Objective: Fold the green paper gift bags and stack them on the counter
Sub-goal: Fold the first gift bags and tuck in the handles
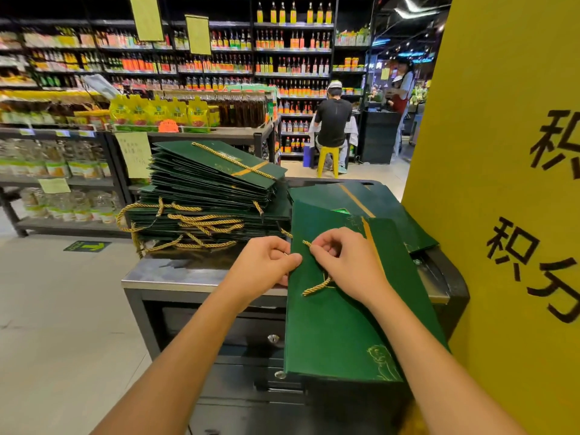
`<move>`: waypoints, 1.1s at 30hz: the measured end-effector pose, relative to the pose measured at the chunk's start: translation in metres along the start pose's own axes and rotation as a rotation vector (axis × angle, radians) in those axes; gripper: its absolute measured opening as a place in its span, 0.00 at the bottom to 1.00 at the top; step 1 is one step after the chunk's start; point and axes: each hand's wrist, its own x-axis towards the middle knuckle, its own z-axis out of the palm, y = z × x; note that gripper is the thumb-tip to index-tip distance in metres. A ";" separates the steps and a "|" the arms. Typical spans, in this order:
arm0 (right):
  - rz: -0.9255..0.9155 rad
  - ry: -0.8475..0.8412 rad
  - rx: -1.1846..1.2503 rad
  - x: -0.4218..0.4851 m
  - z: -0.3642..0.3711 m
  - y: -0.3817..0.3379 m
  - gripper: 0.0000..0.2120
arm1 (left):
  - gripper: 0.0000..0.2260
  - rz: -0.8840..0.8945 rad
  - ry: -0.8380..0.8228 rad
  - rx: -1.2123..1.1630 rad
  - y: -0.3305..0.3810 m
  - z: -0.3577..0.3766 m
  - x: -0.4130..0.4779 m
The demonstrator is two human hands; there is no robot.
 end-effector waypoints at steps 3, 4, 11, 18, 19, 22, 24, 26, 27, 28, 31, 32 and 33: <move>-0.014 0.024 0.046 -0.003 0.002 0.004 0.03 | 0.06 -0.022 0.016 0.012 -0.002 0.001 0.003; -0.001 0.028 0.093 -0.004 0.002 0.005 0.03 | 0.07 -0.025 0.024 0.020 -0.003 0.001 0.004; 0.140 0.147 0.658 -0.008 -0.018 0.015 0.08 | 0.08 -0.014 0.011 0.002 -0.001 0.002 0.001; 0.088 0.125 0.568 -0.010 -0.016 0.015 0.03 | 0.07 -0.007 0.021 0.039 -0.003 0.001 0.002; 0.051 0.085 0.510 -0.012 -0.017 0.014 0.06 | 0.06 -0.011 0.021 0.036 -0.002 0.001 0.002; -0.075 -0.194 0.315 -0.017 -0.029 0.013 0.14 | 0.05 -0.024 0.024 0.022 0.000 0.001 0.002; -0.124 -0.398 0.234 -0.023 -0.036 0.013 0.15 | 0.05 -0.020 0.029 0.036 0.000 0.001 0.002; -0.177 -0.451 0.169 -0.027 -0.035 0.013 0.13 | 0.06 -0.019 0.028 0.044 0.000 0.001 0.002; -0.202 -0.429 0.150 -0.029 -0.032 0.014 0.10 | 0.06 -0.019 0.025 0.043 0.000 0.001 0.002; -0.218 -0.401 0.134 -0.030 -0.029 0.015 0.07 | 0.06 -0.019 0.022 0.041 -0.001 0.001 0.002; -0.216 -0.381 0.142 -0.030 -0.026 0.017 0.02 | 0.05 -0.011 0.023 0.027 -0.001 0.001 0.001; -0.198 -0.369 0.191 -0.030 -0.027 0.018 0.02 | 0.05 -0.006 0.025 0.024 -0.001 0.002 0.001; -0.172 -0.330 0.257 -0.029 -0.028 0.019 0.03 | 0.05 -0.001 0.026 0.023 -0.001 0.002 0.001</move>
